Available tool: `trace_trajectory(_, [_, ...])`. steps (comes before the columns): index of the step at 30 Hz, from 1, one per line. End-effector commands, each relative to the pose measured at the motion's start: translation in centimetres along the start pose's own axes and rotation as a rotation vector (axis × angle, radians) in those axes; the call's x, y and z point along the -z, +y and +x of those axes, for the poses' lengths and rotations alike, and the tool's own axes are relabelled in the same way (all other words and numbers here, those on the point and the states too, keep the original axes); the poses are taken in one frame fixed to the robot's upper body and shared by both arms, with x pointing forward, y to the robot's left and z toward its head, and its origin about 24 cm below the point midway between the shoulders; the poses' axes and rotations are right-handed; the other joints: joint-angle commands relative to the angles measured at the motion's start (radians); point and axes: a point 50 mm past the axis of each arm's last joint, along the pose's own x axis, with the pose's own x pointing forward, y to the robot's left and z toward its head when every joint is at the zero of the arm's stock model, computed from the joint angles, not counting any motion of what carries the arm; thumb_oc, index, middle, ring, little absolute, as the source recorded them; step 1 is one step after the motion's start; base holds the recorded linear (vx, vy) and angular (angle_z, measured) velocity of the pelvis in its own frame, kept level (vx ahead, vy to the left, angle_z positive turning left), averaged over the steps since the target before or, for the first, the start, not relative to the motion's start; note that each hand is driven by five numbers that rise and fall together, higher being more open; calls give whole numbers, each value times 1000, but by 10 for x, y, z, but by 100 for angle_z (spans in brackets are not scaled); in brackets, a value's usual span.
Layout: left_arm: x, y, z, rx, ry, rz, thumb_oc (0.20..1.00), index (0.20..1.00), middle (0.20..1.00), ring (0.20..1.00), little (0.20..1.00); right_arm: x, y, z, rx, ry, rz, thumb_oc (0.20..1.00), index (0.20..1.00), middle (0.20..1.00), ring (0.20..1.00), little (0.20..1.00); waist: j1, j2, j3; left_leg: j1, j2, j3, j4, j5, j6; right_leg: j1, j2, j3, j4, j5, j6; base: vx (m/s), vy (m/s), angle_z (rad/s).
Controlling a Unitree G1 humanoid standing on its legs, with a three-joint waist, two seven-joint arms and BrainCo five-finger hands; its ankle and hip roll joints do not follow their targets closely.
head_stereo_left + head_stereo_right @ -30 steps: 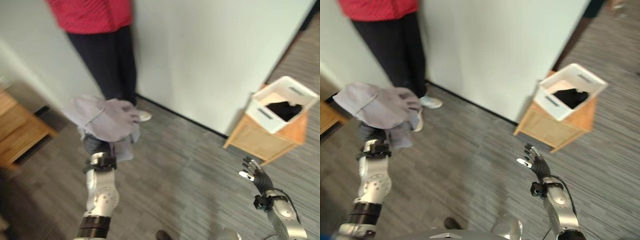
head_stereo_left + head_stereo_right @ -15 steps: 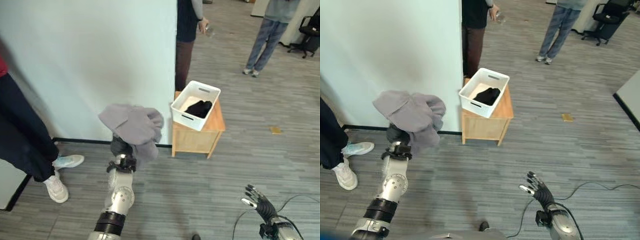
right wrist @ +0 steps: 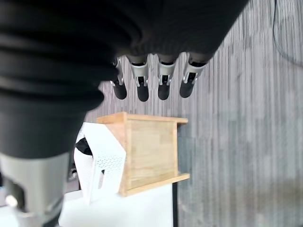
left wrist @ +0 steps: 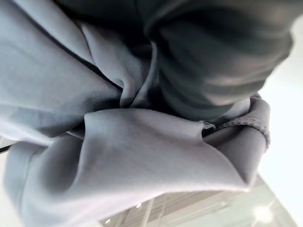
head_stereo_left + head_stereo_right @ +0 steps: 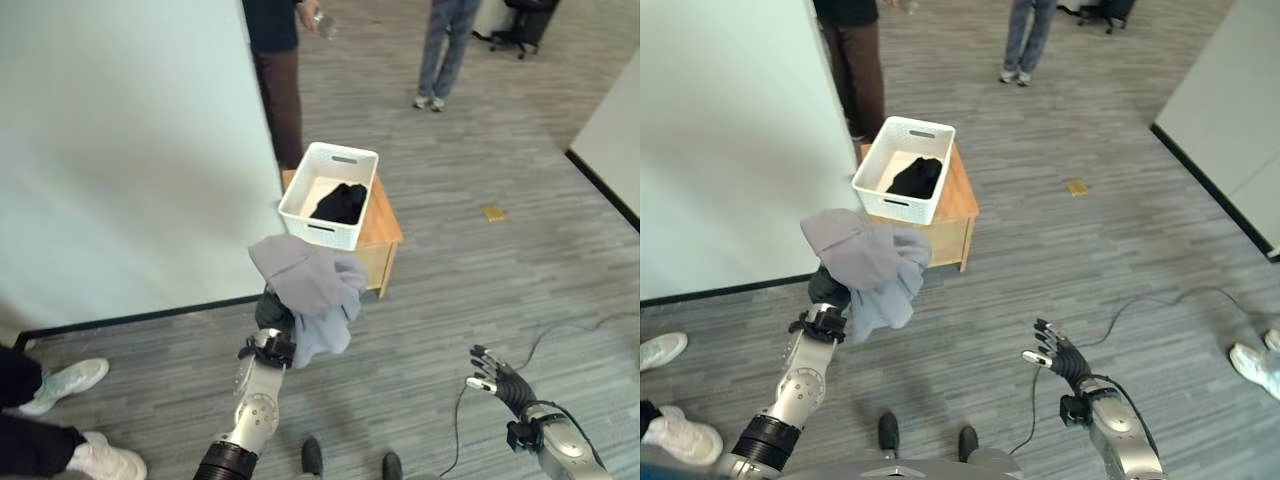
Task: Pick up bed clothes into laundry basket.
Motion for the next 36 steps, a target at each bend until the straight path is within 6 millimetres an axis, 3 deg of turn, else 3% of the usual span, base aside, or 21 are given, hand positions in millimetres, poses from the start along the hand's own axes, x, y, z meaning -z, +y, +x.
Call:
trace_trajectory(1, [-30,-10,11,90,-137,15,200,200,200,200,200,-24,4,11,-52,-98,-67,1000,1000,1000,1000,1000,35,22,-50,21,-3,46,85,-95,-12,-38,-33,-39,241,-42,74,273,299,-43])
trace_trajectory(4, [-30,-10,12,79,-130,29,200,200,200,200,200,-32,8,15,-55,-123,-79,1000,1000,1000,1000,1000,22,41,-15,81,-8,93,75,-115,9,-164,-89,-103,482,77,126,131,177,-51])
trace_trajectory(6, [-29,-11,12,85,-114,36,200,200,200,200,200,-33,8,17,-44,-124,-78,1000,1000,1000,1000,1000,9,56,-1,117,2,115,62,-113,4,-230,-130,-165,520,131,131,192,104,-40])
trace_trajectory(10, [-24,-13,13,109,-76,27,200,200,200,200,200,-33,6,14,-40,-131,-61,1000,1000,1000,1000,1000,-14,66,7,172,8,107,47,-151,-17,-264,-161,-203,413,103,128,231,-29,-9])
trace_trajectory(11, [-21,-14,15,120,-64,26,200,200,200,200,200,-32,4,12,-32,-127,-62,1000,1000,1000,1000,1000,-22,61,10,176,14,116,52,-150,-25,-273,-167,-213,330,117,114,155,-117,7])
trace_trajectory(13, [-19,-15,18,122,-56,17,200,200,200,200,200,-28,3,10,-23,-118,-55,1000,1000,1000,1000,1000,-34,53,8,206,17,111,45,-175,-45,-288,-173,-201,195,148,126,371,-206,15])
trace_trajectory(14, [-18,-17,21,125,-57,19,200,200,200,200,200,-26,4,8,-8,-109,-55,1000,1000,1000,1000,1000,-44,54,5,255,31,104,37,-192,-71,-324,-201,-204,118,201,162,394,-182,12])
trace_trajectory(17, [-17,-17,24,116,-61,18,200,200,200,200,200,-24,3,7,6,-106,-53,1000,1000,1000,1000,1000,-55,42,1,282,41,103,49,-186,-88,-323,-209,-220,111,233,161,295,-231,19])
trace_trajectory(18, [-15,-18,25,119,-59,13,200,200,200,200,200,-22,2,5,13,-100,-48,1000,1000,1000,1000,1000,-62,38,-2,295,47,94,60,-191,-93,-323,-209,-209,139,234,158,462,-343,44])
trace_trajectory(19, [-11,-16,23,104,-52,-3,200,200,200,200,200,-18,-1,3,28,-86,-40,1000,1000,1000,1000,1000,-70,45,-21,312,86,73,105,-174,-111,-312,-187,-216,180,193,135,443,-370,59])
trace_trajectory(22, [-10,-14,23,83,-62,-13,200,200,200,200,200,-20,-11,3,59,-89,-37,1000,1000,1000,1000,1000,-71,55,-27,211,180,31,367,23,-154,-241,-113,-239,173,128,60,306,-397,54])
trace_trajectory(24, [-10,-16,23,84,-66,-24,200,200,200,200,200,-18,-17,-1,68,-79,-27,1000,1000,1000,1000,1000,-50,27,-16,118,185,0,553,81,-154,-177,-89,-254,136,90,15,260,-409,0])
trace_trajectory(26, [-10,-18,24,93,-66,-38,200,200,200,200,200,-16,-23,-3,75,-50,-50,1000,1000,1000,1000,1000,-29,6,-3,41,168,15,540,32,-142,-118,-83,-248,89,73,15,216,-237,-15])
trace_trajectory(28, [-9,-19,27,91,-59,-38,200,200,200,200,200,-17,-28,-5,92,-48,-57,1000,1000,1000,1000,1000,-20,-1,-7,-19,181,87,416,-7,-135,-72,-91,-256,62,63,30,186,-87,-1])
trace_trajectory(29, [-9,-19,27,91,-59,-38,200,200,200,200,200,-17,-28,-5,92,-48,-57,1000,1000,1000,1000,1000,-19,-1,-6,-17,180,88,414,-6,-135,-71,-91,-255,61,63,30,172,-15,5])
trace_trajectory(30, [-9,-19,29,92,-60,-38,200,200,200,200,200,-17,-29,-7,99,-52,-43,1000,1000,1000,1000,1000,-13,1,-10,-33,166,99,346,-11,-134,-59,-90,-258,62,56,34,239,26,-1])
trace_trajectory(31, [-13,-18,31,88,-77,-28,200,200,200,200,200,-16,-30,-10,111,-61,-17,1000,1000,1000,1000,1000,-8,19,-17,-35,155,110,226,21,-140,-43,-78,-253,78,41,39,238,25,-4])
trace_trajectory(33, [-17,-18,32,91,-91,-20,200,200,200,200,200,-13,-29,-9,109,-49,-16,1000,1000,1000,1000,1000,-13,30,-15,-27,150,95,217,37,-148,-31,-77,-248,69,38,43,188,63,-29])
trace_trajectory(36, [-28,-13,34,60,-132,4,200,200,200,200,200,-3,-17,-8,87,-26,23,1000,1000,1000,1000,1000,-20,46,-40,48,118,126,101,-4,-127,-24,-91,-249,52,51,59,162,109,-69])
